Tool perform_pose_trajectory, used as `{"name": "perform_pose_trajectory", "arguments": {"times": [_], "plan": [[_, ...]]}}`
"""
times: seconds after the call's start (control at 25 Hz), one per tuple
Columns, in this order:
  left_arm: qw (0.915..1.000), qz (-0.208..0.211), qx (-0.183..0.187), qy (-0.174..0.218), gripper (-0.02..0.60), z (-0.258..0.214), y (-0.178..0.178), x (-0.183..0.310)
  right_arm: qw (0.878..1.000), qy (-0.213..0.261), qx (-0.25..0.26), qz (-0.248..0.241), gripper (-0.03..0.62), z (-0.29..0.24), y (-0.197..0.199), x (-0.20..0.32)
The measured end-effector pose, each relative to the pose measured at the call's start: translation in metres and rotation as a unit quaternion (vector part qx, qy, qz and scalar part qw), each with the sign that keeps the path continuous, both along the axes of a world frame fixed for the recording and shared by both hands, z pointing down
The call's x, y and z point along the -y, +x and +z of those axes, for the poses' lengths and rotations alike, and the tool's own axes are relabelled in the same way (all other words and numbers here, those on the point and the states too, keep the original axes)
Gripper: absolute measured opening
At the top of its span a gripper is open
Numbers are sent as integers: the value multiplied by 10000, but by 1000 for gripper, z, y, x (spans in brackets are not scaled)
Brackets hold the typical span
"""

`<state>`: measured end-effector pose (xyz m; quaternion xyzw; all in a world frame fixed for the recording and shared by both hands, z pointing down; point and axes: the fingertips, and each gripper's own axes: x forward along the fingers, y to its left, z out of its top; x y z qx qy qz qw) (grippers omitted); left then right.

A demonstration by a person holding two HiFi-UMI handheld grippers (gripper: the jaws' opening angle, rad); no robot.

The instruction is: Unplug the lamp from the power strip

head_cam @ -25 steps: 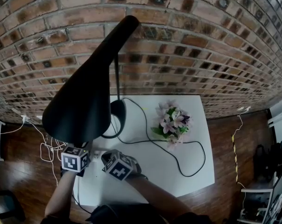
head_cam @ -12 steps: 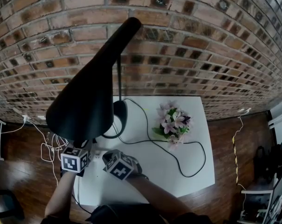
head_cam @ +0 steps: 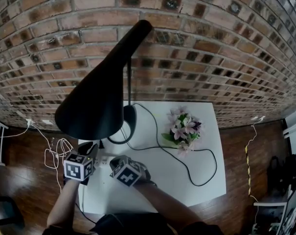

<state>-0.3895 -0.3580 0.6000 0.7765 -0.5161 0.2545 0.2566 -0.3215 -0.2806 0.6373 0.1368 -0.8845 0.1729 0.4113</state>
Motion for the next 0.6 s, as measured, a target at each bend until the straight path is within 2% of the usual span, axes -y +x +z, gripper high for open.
{"name": "perform_pose_trajectory", "arguments": {"times": [0.04,0.08,0.12,0.28,0.6], "plan": [[10000,43,-29,-31,74,0,1,-3,10000,17,-29,-14,-6,1,0,0],[10000,79,-30,-43,9,-2,0,-6,10000,37,-45,-30,-6,1,-1,0],[9999,103,-27,-34,-3,-4,0,-8,10000,48,-49,-45,-6,1,-2,0],[9999,107,-123,37,-2,-12,3,-9,9995,114,-295,50,-6,0,10,10],[9999,-118,64,11,-2,-13,-16,-32,9988,99,-483,-78,-6,4,6,3]]}}
